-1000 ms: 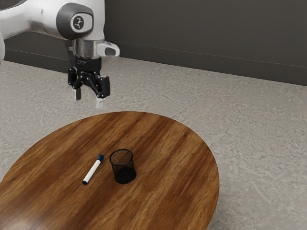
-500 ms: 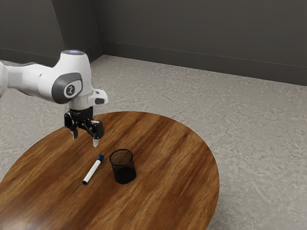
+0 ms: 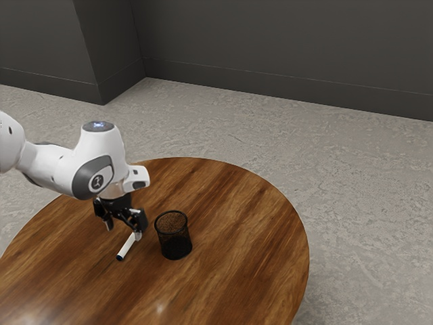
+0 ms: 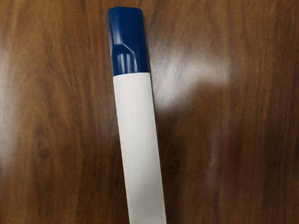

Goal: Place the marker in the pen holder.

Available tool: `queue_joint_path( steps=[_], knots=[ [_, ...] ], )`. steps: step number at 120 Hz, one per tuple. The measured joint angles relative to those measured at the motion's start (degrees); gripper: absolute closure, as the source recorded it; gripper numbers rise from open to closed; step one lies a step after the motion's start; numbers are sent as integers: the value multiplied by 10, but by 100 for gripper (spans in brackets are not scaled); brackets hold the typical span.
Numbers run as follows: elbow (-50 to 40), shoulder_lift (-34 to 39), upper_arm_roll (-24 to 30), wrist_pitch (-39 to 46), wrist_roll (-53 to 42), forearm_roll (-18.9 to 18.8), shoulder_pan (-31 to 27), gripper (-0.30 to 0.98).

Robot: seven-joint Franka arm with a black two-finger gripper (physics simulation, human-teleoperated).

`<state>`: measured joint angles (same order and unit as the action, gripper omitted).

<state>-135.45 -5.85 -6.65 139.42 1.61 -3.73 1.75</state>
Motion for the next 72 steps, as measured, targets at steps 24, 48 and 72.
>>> queue_joint_path(
  steps=[24,48,72],
  knots=[
    [-36,-3,-1,47,0,-1,1,0],
    [-40,-9,-1,59,-4,-2,1,0],
    [-39,-17,-8,61,-8,1,0,0]
  ],
)
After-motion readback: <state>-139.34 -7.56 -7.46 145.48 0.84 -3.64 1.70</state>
